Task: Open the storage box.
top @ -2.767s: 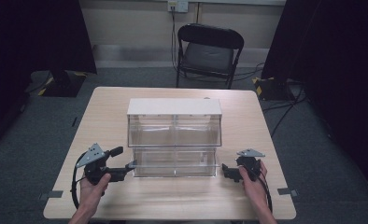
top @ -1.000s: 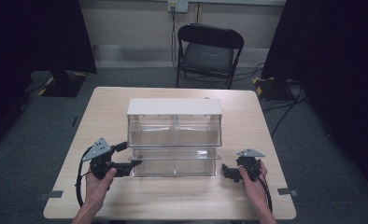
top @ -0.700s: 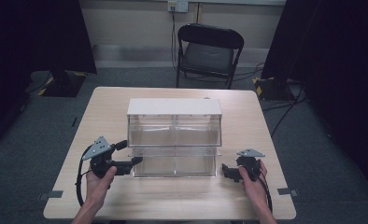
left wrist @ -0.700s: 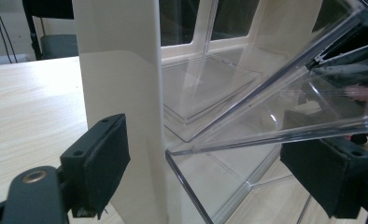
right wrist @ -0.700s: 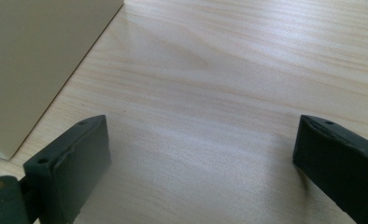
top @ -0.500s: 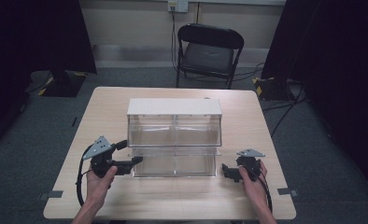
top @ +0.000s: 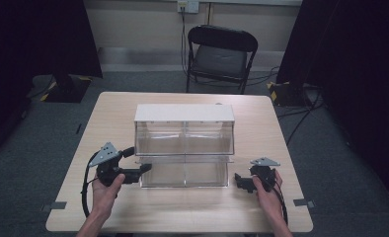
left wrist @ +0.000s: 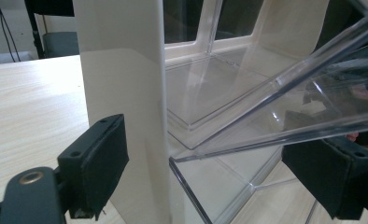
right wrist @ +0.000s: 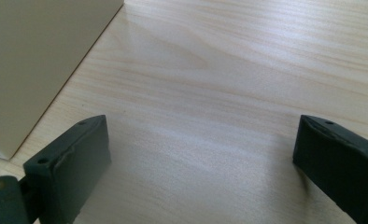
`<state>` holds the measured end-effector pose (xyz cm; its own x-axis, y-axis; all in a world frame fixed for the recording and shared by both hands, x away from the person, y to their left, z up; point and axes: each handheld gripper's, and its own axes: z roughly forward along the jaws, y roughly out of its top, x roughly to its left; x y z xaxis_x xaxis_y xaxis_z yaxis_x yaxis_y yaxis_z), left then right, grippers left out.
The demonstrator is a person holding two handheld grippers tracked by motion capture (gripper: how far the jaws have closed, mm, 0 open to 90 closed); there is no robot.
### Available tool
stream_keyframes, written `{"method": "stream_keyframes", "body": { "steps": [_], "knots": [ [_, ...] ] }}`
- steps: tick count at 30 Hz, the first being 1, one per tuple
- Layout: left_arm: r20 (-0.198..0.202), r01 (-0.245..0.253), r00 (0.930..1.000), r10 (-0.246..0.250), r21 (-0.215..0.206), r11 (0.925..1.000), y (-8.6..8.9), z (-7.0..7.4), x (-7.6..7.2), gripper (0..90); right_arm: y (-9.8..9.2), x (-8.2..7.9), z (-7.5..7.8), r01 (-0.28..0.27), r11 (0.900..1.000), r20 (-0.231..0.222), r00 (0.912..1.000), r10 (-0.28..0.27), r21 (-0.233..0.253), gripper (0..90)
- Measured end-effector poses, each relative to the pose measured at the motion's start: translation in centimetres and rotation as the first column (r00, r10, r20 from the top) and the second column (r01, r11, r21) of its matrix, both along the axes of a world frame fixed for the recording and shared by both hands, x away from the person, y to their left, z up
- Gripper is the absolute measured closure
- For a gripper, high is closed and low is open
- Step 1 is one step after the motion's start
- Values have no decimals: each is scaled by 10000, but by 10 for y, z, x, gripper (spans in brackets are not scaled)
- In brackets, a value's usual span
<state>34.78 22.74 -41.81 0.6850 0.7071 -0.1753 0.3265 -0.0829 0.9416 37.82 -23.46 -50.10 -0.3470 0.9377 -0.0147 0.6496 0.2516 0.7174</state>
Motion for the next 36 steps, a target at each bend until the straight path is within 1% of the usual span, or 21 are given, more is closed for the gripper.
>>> {"method": "stream_keyframes", "body": {
  "steps": [1, 7, 8, 11, 12, 14, 16, 19, 22, 23, 25, 26, 29, 33, 36],
  "knots": [
    [-39, -5, 10000, 5, 95, 10000, 0, 1, 0, 137, 0, 0, 0, 0, 10000, 3, 10000, 0, -1, 32],
    [-18, 52, 10000, -51, 140, 9999, -2, 2, 1, 119, 0, 0, 0, 3, 10000, -2, 10000, -3, -1, 32],
    [30, 17, 10000, -18, 294, 9996, -3, 4, 2, 106, 0, 0, 0, 1, 10000, 0, 10000, -1, 0, 32],
    [63, 80, 9999, -82, 363, 9993, -3, 5, 2, 95, 0, 0, 0, 3, 10000, 1, 10000, -3, 1, 32],
    [8, 69, 10000, -70, 485, 9988, -4, 6, 3, 85, 0, 0, 0, -1, 10000, -1, 10000, 1, 0, 32],
    [-11, 107, 9999, -107, 431, 9990, -4, 7, 3, 73, 0, 0, 0, -1, 10000, 3, 10000, 1, -3, 32],
    [22, 179, 9998, -181, 530, 9984, -5, 8, 5, 58, 0, 0, 0, -1, 10000, 2, 10000, 1, -1, 32],
    [15, 143, 9999, -144, 551, 9984, -7, 9, 6, 37, 0, 0, 0, 0, 10000, 1, 10000, 0, -2, 32],
    [-111, 172, 9998, -167, 489, 9987, -7, 8, 7, 18, 0, 0, 0, 3, 10000, 0, 10000, -3, 0, 32],
    [-128, 176, 9998, -169, 541, 9984, -7, 9, 7, 14, 0, 0, 0, 1, 10000, -1, 10000, -1, 0, 32],
    [-110, 190, 9998, -184, 583, 9981, -7, 9, 8, 10, 0, 0, 0, 0, 10000, 1, 10000, 0, 1, 32],
    [-146, 171, 9998, -164, 505, 9986, -8, 9, 8, 6, 0, 0, 0, 1, 10000, 0, 10000, -1, 0, 32],
    [-137, 201, 9997, -194, 480, 9986, -10, 8, 9, 1, 0, 0, 0, 1, 10000, 4, 10000, -1, 1, 32],
    [-146, 188, 9997, -180, 562, 9982, -11, 9, 8, 1, 0, 0, 0, 2, 10000, 0, 10000, -2, 1, 32],
    [-169, 209, 9997, -200, 500, 9985, -12, 9, 9, 2, 0, 0, 0, 0, 10000, 4, 10000, 0, -3, 32]
  ]
}}
